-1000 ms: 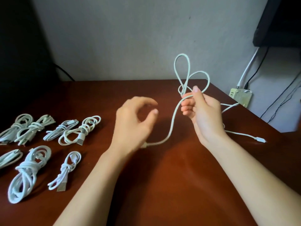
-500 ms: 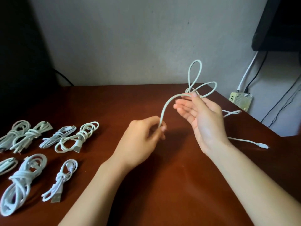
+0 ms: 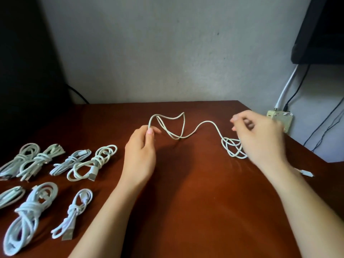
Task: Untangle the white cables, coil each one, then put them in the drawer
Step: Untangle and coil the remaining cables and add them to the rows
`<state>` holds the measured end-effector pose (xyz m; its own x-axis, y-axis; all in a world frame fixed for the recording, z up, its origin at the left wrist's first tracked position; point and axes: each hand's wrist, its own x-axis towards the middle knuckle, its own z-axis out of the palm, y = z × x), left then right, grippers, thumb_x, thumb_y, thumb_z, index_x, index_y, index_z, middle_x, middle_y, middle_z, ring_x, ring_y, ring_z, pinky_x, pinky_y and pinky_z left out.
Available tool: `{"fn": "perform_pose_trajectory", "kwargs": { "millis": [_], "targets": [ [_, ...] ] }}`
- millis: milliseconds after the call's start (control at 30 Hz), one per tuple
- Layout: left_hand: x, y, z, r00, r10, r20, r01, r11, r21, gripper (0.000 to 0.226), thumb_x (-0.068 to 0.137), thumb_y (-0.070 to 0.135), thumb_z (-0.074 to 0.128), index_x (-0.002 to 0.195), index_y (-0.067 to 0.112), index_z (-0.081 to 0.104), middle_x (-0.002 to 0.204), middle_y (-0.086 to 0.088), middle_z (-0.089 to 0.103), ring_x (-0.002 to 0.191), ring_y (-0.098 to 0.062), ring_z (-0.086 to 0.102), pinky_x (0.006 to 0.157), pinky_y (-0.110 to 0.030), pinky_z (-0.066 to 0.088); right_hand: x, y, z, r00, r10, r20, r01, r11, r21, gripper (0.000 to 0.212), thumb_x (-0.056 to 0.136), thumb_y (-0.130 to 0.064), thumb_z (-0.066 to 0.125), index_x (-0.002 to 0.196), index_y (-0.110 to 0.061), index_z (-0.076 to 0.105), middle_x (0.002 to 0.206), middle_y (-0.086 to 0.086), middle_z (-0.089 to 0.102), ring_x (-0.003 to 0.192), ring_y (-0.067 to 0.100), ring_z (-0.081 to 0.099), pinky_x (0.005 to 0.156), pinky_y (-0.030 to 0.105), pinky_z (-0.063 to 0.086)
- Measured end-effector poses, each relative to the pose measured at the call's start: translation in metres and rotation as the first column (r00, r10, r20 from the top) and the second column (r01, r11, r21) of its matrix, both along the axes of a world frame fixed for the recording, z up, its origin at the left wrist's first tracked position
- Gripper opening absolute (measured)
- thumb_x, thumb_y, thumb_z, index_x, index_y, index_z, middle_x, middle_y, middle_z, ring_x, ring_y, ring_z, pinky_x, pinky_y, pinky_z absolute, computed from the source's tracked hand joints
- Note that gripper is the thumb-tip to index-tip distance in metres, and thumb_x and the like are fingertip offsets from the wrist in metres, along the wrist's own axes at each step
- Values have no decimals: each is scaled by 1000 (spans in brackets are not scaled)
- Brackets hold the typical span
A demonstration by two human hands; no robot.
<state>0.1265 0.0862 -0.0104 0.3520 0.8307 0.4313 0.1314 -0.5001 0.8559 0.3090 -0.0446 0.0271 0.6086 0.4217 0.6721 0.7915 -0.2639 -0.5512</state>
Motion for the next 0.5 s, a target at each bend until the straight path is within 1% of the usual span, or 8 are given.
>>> {"fn": "perform_pose_trajectory", "kwargs": {
  "millis": [67, 133, 233, 267, 333, 367, 433, 500],
  "targets": [
    [-1, -1, 3, 1000, -25, 14, 25, 1000, 5, 33, 103, 23, 37, 83, 34, 60, 116, 10, 52, 114, -3, 48, 106, -37, 37, -7, 6, -9, 991, 86, 99, -75, 990, -116, 11, 86, -18, 60, 90, -21, 70, 77, -5, 66, 76, 25, 62, 73, 43, 53],
    [-3, -1, 6, 990, -119, 72, 120, 993, -19, 31, 100, 28, 40, 81, 31, 64, 131, 17, 47, 128, 2, 40, 111, -37, 32, -17, 12, -17, 967, 199, 161, -164, 965, -206, 27, 87, -17, 61, 114, -18, 65, 97, -4, 64, 93, 22, 58, 86, 37, 50],
    [-5, -4, 11, 908, -342, 240, 374, 922, -98, 26, 91, 38, 48, 78, 28, 69, 139, 14, 51, 127, -9, 47, 114, -48, 27, -27, 15, -20, 947, 289, 137, -237, 922, -307, 55, 92, -22, 57, 144, -23, 38, 138, -5, 46, 125, 11, 36, 100, 15, 23],
    [-5, -6, 14, 875, -393, 285, 437, 893, -111, 26, 89, 37, 49, 75, 26, 69, 137, 12, 55, 123, -12, 50, 113, -50, 27, -29, 15, -20, 946, 299, 128, -248, 916, -315, 62, 93, -24, 56, 148, -26, 28, 146, -7, 37, 131, 7, 27, 101, 13, 17],
    [-6, -9, 17, 807, -460, 371, 537, 832, -137, 30, 89, 29, 46, 68, 24, 67, 131, 9, 61, 126, -9, 51, 112, -43, 29, -30, 15, -20, 947, 300, 112, -254, 917, -308, 68, 94, -27, 53, 151, -33, 15, 155, -11, 19, 137, 4, 13, 104, 11, 8],
    [-6, -11, 20, 764, -489, 421, 591, 792, -152, 33, 89, 27, 44, 66, 24, 67, 131, 7, 61, 128, -8, 49, 110, -39, 31, -28, 16, -21, 949, 297, 101, -257, 921, -294, 69, 95, -28, 52, 150, -35, 11, 157, -13, 13, 138, 1, 8, 103, 6, 2],
    [-9, -13, 24, 679, -518, 520, 681, 710, -182, 33, 88, 25, 42, 64, 25, 65, 135, 5, 58, 130, -12, 49, 107, -38, 32, -24, 17, -21, 951, 295, 91, -264, 929, -259, 66, 96, -31, 50, 150, -37, 11, 157, -15, 9, 138, -4, 3, 95, -5, -9],
    [-11, -13, 28, 611, -486, 624, 731, 649, -211, 33, 90, 24, 45, 62, 22, 62, 136, 3, 57, 129, -14, 50, 109, -42, 32, -18, 18, -22, 947, 311, 82, -285, 929, -234, 59, 97, -33, 47, 148, -38, 19, 156, -17, 9, 141, -3, 2, 93, -7, -11]
  ]
}}
